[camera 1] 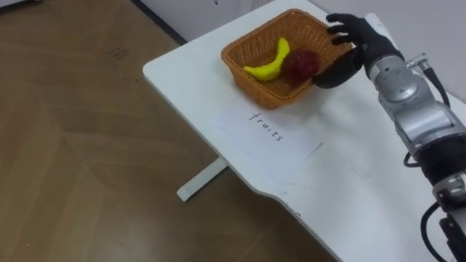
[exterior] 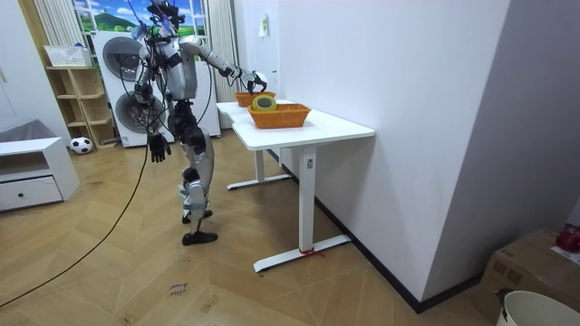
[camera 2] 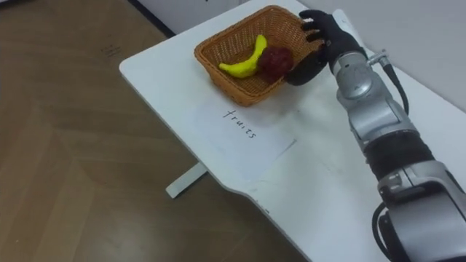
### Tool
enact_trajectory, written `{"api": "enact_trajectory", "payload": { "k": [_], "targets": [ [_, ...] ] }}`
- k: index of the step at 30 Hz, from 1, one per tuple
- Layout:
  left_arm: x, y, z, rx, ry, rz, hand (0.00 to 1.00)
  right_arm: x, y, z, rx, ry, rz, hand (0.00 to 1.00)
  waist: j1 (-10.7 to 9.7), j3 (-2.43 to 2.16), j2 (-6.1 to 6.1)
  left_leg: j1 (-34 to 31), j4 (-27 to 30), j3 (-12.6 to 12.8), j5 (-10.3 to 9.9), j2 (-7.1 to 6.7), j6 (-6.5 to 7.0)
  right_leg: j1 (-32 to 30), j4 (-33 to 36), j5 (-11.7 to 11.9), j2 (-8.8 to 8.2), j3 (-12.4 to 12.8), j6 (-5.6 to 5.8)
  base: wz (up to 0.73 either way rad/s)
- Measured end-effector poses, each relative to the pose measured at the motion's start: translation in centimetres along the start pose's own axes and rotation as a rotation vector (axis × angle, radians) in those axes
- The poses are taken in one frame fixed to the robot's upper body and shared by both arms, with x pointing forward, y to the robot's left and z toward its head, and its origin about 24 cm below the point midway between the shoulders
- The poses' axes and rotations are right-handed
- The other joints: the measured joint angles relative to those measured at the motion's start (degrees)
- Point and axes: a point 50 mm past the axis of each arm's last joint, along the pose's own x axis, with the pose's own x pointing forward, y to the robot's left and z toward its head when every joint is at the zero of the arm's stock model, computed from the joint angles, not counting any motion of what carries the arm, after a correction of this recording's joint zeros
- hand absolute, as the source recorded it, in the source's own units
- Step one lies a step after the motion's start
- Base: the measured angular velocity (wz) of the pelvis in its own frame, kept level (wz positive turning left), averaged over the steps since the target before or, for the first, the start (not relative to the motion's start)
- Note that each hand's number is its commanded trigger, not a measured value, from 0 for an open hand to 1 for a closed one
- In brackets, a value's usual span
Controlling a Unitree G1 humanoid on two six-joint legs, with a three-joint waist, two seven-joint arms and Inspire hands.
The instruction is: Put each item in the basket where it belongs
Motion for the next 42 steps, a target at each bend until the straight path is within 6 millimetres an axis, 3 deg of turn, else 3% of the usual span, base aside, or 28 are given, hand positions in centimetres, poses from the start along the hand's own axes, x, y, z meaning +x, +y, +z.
{"api": "enact_trajectory", "payload": {
  "k": [8,22,30,32,35,39,42],
  "targets": [
    [0.0,0.5,-0.2,-0.03,0.013,0.016,0.0,-0.1,-0.1,1.5,0.002,-0.06,-0.009,0.0,-0.1,-0.03,-0.03,0.3,0.1,-0.4,0.0,-0.17,0.0,0.5,0.0,-0.1,-0.03,0.0,0.11,0.02],
    [0.1,1.3,-0.5,-0.037,0.034,0.038,0.0,-0.2,-0.4,1.7,-0.041,-0.066,-0.027,0.0,-0.8,-0.16,0.28,1.2,0.7,-0.6,-0.1,-0.56,0.13,1.7,-0.1,-0.2,-0.2,0.3,0.36,0.02],
    [0.1,1.4,-0.2,-0.028,0.026,0.029,0.0,-0.9,-2.0,4.7,-0.031,-0.203,-0.075,0.0,-4.4,-0.66,1.3,2.3,0.5,2.4,-0.3,0.17,0.44,1.2,0.0,-0.2,-0.35,2.9,0.33,-0.18],
    [0.2,1.8,-0.1,-0.049,0.03,0.043,0.0,-1.4,-3.6,6.0,-0.02,-0.261,-0.14,0.0,-6.5,-0.73,1.94,3.3,0.0,3.5,-0.4,0.14,0.54,1.5,0.0,-0.2,-0.43,4.8,0.33,-0.26],
    [0.3,1.9,0.0,-0.049,0.028,0.059,0.0,-2.3,-5.4,7.3,-0.008,-0.331,-0.217,0.0,-9.9,-1.13,2.65,4.2,-0.6,5.0,-0.5,0.27,0.75,1.9,0.2,-0.2,-0.68,5.0,0.34,-0.23],
    [0.4,2.2,1.0,-0.054,-0.002,0.081,0.0,-2.8,-7.4,7.0,-0.031,-0.334,-0.3,0.0,-13.0,-1.4,2.72,5.4,-1.3,7.1,-0.6,0.54,1.0,1.5,1.0,-0.2,-1.03,5.2,0.34,-0.31],
    [0.6,2.9,2.1,-0.093,-0.029,0.101,0.0,-3.9,-9.7,7.4,-0.054,-0.361,-0.397,0.0,-15.4,-1.72,2.28,5.2,-1.5,8.8,-0.8,1.07,1.17,0.2,1.0,-0.1,-0.9,7.2,0.26,-0.34]
  ]
}}
